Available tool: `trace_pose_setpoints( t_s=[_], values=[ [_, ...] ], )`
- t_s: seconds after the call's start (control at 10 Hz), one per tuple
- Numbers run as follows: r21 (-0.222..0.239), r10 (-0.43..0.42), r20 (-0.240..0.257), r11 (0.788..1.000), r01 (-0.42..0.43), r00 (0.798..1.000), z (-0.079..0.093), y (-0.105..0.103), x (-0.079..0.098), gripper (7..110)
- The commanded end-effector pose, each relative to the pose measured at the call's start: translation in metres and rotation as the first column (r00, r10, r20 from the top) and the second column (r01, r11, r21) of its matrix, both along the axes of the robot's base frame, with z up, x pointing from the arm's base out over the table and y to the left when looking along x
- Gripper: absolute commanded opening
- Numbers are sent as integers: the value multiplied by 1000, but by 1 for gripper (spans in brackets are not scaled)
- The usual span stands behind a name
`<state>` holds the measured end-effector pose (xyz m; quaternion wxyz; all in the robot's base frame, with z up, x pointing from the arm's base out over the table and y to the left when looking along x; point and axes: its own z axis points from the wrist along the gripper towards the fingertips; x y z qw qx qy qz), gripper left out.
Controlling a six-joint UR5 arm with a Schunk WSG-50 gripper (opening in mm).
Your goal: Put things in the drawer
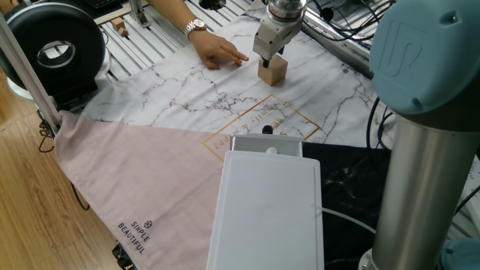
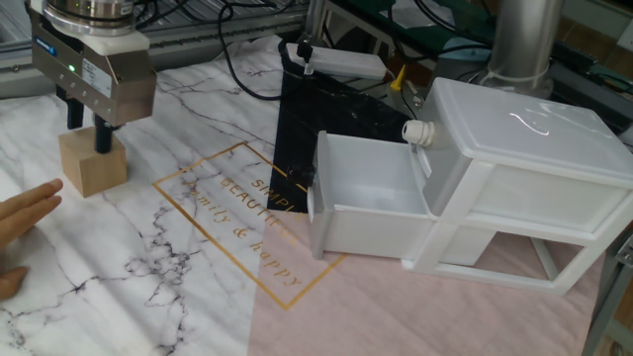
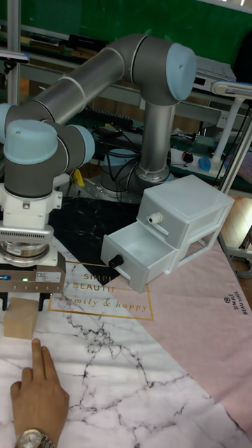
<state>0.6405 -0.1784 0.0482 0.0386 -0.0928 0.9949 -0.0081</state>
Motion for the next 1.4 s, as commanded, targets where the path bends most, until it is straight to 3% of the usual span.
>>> trace_pose_setpoints(
  t_s=[0.0, 0.1, 0.2, 0.4, 0.5, 0.6, 0.7, 0.8, 0.9, 1.0, 1.3],
  values=[
    [-11, 40, -49, 999, -40, 998, 0, -10, -9, 66],
    [-18, 32, -43, 999, -33, 999, -1, -11, -7, 66],
    [-6, 19, -33, 1000, -19, 999, -6, -10, -3, 88],
    [69, -22, -23, 997, 24, 999, -10, 6, 4, 88],
    [51, -32, -3, 998, 32, 999, -7, -1, 11, 88],
    [54, -50, 15, 997, 49, 999, -6, 0, 19, 107],
    [53, -69, 6, 996, 69, 998, -6, 2, 21, 107],
    [29, -104, -43, 994, 105, 994, -8, -2, 14, 107],
    [13, -120, -57, 993, 121, 991, -12, -6, 12, 107],
    [11, -129, -58, 991, 130, 990, -17, -7, 11, 88],
    [32, -172, -44, 984, 173, 984, -27, -3, 10, 88]
  ],
)
